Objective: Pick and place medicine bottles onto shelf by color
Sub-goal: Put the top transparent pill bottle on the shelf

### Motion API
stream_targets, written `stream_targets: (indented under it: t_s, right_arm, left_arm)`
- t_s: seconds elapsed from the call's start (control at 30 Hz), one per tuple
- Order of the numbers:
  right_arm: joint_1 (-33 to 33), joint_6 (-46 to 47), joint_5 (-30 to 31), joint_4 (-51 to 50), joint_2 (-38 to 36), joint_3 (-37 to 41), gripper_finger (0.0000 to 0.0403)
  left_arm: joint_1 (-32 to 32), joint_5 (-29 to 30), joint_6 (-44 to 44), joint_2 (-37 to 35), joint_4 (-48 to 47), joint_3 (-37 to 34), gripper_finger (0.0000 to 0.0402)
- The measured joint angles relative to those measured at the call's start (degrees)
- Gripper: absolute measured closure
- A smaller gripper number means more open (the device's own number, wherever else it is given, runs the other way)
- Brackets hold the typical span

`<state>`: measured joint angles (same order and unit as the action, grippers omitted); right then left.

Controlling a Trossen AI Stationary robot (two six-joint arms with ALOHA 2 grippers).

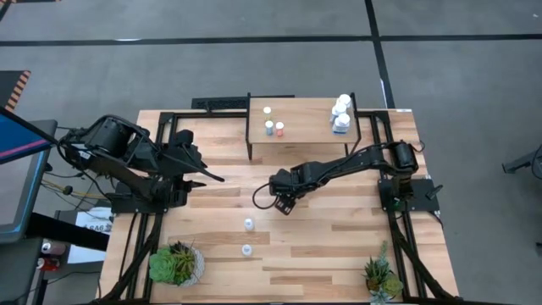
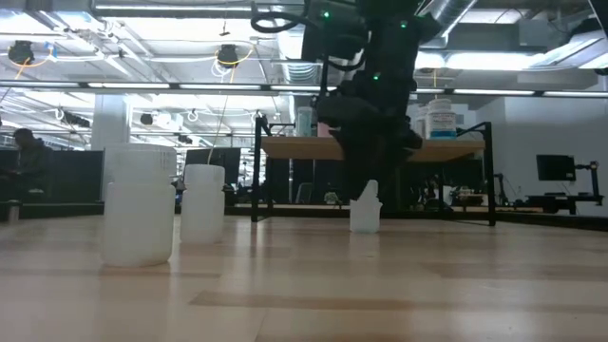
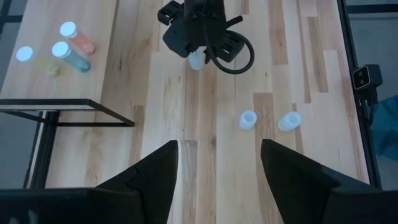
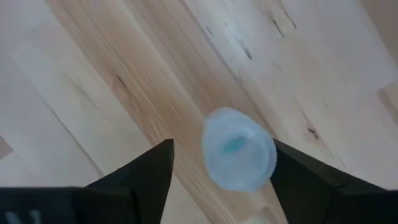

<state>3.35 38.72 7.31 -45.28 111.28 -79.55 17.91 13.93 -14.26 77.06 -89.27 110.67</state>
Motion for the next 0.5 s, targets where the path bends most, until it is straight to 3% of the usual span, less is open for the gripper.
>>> stream_targets:
  t_s: [0.33,0.5]
  right_arm:
    - [0.0,-0.2,0.0,-0.5,-0.1,0.0,0.0270]
    - [-0.1,-4.3,-3.3,-6.7,-0.1,-4.3,0.0286]
  left_arm:
    - [0.0,0.0,0.0,0.0,0.0,0.0,0.0184]
    - [0.0,0.0,0.0,0.0,0.0,0.0,0.0185]
